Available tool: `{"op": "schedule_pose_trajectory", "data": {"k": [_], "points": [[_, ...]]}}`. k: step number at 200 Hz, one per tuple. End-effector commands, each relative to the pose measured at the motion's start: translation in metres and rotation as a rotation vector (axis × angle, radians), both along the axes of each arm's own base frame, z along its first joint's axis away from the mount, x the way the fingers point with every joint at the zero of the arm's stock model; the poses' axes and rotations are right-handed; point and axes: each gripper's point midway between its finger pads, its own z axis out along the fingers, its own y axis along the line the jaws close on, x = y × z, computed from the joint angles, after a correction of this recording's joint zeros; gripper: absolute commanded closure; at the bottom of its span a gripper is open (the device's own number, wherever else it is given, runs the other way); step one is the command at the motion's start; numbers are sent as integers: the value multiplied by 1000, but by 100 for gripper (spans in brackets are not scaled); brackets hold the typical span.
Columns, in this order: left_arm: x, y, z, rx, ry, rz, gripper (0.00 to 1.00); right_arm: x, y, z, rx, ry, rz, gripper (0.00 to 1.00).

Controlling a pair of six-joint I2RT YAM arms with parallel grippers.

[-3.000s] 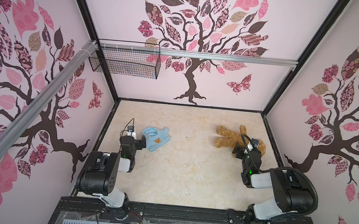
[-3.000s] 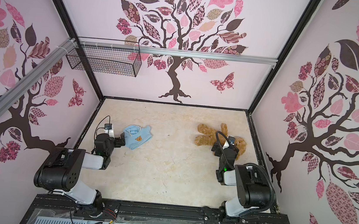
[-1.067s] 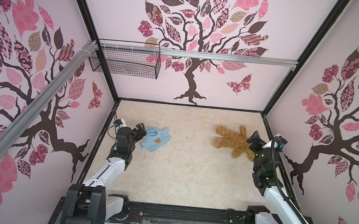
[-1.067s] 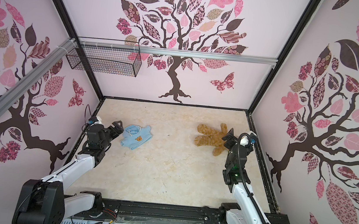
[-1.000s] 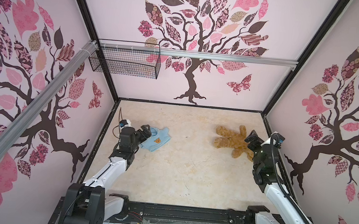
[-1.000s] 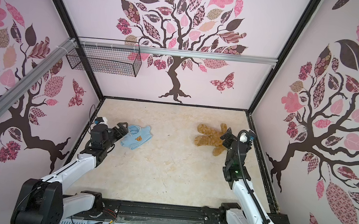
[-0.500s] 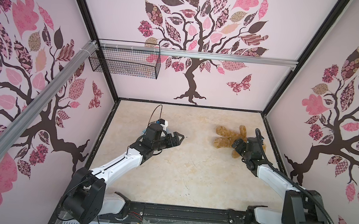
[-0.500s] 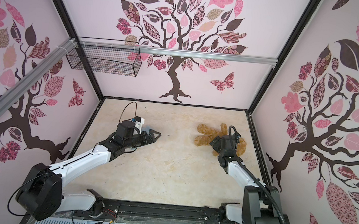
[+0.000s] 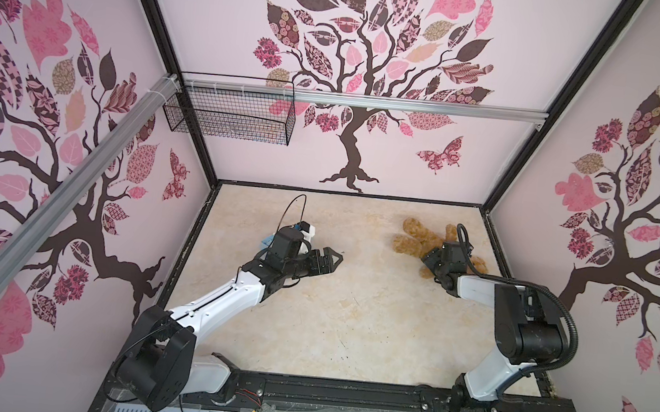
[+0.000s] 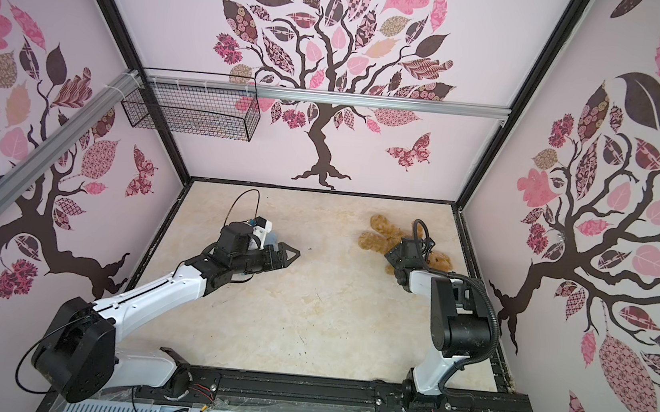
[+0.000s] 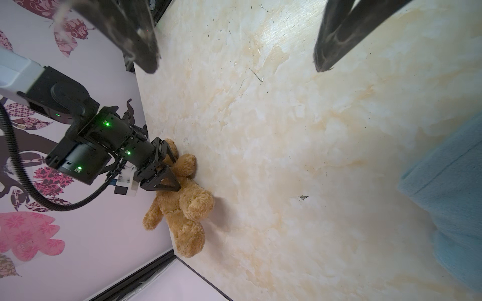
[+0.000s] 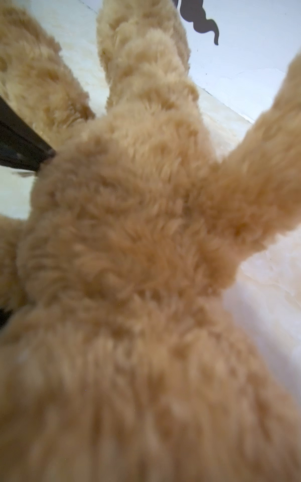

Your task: Dress the teddy bear

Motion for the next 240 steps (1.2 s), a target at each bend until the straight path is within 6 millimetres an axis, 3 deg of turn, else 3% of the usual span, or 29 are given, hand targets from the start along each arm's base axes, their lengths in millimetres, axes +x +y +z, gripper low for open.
{"op": "schedule_pose_trajectory", "data": {"k": [1, 26, 52, 94, 113, 131, 153, 183, 210, 240], "points": [[-1, 1, 7, 15, -25, -3, 4, 9, 2, -10, 36, -25, 65, 53], [-1, 3, 8, 20, -28, 6, 4, 10, 23, 4, 29, -54, 231, 82], [4, 14, 16, 50, -42, 64, 4, -3, 66, 18, 91, -63, 442, 95], [11, 25, 37, 114, -90, 94, 3, -65, 160, 29, 67, -1, 860, 99], [10, 24, 41, 147, -91, 61, 3, -93, 181, 32, 47, 24, 1003, 98], [10, 21, 30, 174, -68, 34, 3, -113, 194, 31, 39, 42, 1111, 97], [11, 7, 5, 168, 21, -19, 4, -124, 197, 20, 73, 88, 1114, 86], [5, -38, -20, 125, 89, -137, 8, -117, 179, 6, 19, 155, 1000, 66], [-7, -76, -42, 137, 124, -245, 18, -107, 157, 16, -48, 168, 864, 47], [-24, -102, -64, 110, 173, -321, 33, -100, 128, 35, -119, 145, 699, 35]]}}
